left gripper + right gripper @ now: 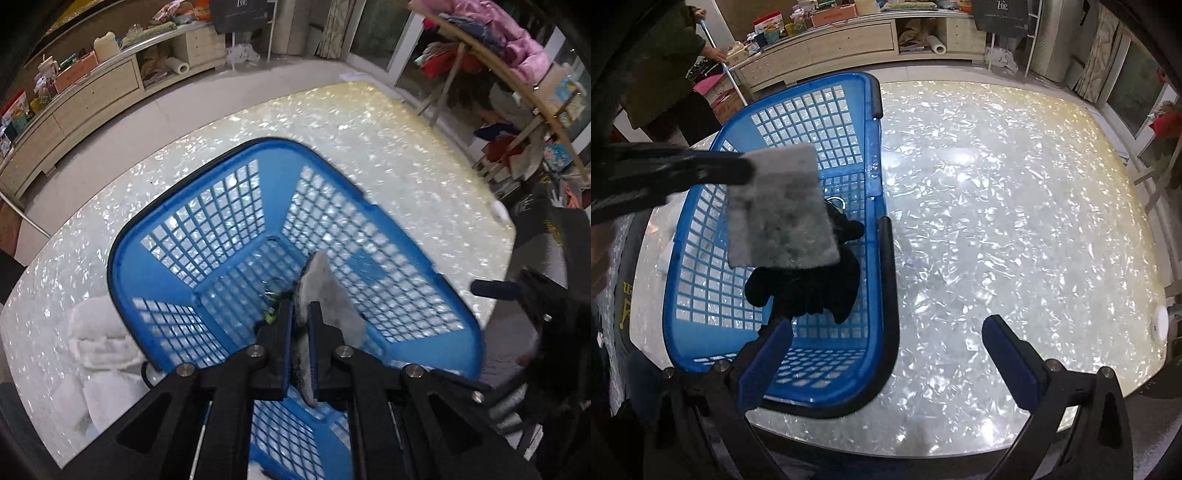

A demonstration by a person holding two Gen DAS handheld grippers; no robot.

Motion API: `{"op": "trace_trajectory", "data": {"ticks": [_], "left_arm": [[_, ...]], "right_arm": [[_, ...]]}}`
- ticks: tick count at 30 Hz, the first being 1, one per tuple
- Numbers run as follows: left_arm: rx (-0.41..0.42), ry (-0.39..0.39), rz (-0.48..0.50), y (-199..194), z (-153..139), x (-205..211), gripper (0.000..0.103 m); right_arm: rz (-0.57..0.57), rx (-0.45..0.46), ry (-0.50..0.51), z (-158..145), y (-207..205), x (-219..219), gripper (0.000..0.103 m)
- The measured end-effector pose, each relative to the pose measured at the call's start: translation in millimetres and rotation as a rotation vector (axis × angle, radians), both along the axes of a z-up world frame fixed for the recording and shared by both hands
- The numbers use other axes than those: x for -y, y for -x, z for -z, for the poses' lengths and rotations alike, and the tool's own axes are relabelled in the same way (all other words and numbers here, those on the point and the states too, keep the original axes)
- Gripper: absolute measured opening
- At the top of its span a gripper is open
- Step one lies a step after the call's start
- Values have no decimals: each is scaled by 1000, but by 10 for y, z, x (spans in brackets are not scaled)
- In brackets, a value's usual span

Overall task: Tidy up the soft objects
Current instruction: 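Lift the grey fuzzy cloth with the left gripper and drop it into the blue basket, then withdraw both grippers from the basket back over the remaining towels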

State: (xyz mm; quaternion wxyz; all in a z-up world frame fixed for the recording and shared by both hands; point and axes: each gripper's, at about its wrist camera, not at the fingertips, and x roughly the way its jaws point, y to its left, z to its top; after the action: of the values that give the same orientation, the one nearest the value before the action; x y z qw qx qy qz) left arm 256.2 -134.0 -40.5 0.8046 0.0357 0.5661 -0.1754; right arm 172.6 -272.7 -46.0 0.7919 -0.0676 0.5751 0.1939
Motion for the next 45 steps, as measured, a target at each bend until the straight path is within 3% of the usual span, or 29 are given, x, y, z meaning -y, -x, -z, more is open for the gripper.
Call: {"op": "trace_trajectory", "data": {"ticks": [4, 16, 18, 20, 23, 31, 34, 42, 45], "left_arm": [[8, -65, -5, -145, 136, 4, 7], [41, -165, -21, -284, 272, 26, 8], [49, -181, -8, -287, 271, 15, 15], [61, -214, -12, -282, 276, 18, 32], [86, -258, -14, -247, 238, 9, 41], [114, -260, -28, 20, -22, -78, 61], [115, -244, -59, 131, -120, -138, 87], [110, -136, -96, 628, -397, -293, 88], [113, -147, -100, 855, -453, -324, 97]], "right_arm": [[-1, -11, -13, 68, -75, -20, 103], [25, -8, -42, 147, -262, -17, 103], [25, -9, -44, 165, -266, -3, 103], [28, -7, -50, 161, -252, -5, 103], [32, -8, -56, 162, -219, 25, 103], [41, 0, -61, 72, -91, 76, 103], [40, 10, -65, 0, -51, 60, 103], [18, 49, -74, -265, 151, -15, 103], [0, 62, -70, -365, 263, -93, 103]]}}
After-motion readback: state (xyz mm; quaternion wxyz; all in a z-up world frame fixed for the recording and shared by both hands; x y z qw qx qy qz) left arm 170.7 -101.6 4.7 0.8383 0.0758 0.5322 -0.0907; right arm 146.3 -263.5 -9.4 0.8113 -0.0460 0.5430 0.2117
